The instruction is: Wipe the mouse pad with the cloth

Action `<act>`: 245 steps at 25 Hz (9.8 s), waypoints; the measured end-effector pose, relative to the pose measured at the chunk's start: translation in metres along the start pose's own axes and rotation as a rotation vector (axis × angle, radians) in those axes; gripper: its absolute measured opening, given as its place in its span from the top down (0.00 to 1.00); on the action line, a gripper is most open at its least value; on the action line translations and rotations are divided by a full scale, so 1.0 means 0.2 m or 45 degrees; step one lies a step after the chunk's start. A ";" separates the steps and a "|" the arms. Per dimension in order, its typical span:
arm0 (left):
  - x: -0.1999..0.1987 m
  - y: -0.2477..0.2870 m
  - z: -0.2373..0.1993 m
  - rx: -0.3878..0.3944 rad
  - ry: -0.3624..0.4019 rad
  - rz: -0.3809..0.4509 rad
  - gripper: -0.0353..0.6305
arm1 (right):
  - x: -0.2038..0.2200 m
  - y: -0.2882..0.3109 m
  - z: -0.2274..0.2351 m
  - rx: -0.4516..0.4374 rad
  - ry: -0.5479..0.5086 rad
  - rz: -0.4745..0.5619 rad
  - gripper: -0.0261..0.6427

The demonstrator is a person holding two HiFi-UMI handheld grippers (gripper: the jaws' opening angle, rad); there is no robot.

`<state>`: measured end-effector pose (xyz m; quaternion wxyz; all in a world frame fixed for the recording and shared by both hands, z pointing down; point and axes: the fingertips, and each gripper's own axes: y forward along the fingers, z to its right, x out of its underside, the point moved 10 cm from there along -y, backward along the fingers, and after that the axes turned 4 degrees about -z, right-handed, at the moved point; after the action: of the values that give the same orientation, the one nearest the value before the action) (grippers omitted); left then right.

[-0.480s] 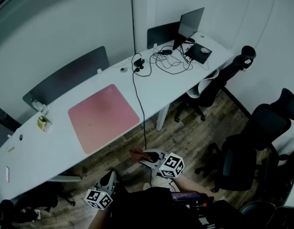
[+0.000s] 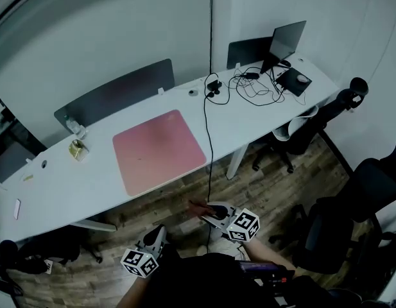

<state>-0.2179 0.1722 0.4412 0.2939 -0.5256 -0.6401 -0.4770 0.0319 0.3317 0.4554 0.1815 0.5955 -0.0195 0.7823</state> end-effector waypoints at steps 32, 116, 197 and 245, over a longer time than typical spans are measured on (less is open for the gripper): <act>-0.02 -0.13 -0.11 -0.213 -0.059 0.011 0.93 | 0.03 0.33 0.08 -0.147 0.062 -0.083 0.79; -0.49 0.05 -1.27 -0.692 -0.434 0.153 0.93 | -0.41 2.78 1.01 -0.764 -0.724 -1.124 0.79; -0.29 -0.12 -0.76 -0.605 -0.311 0.234 0.93 | -0.13 1.90 0.63 -0.655 -0.844 -1.118 0.79; -0.33 0.28 -0.63 -0.677 -0.378 0.251 0.93 | -0.18 1.69 0.95 -0.868 -0.710 -1.199 0.79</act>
<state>-0.1617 0.0305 0.4460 0.0944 -0.7073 -0.4749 -0.5150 0.1119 -0.0409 0.5396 0.6726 0.6302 -0.0498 0.3847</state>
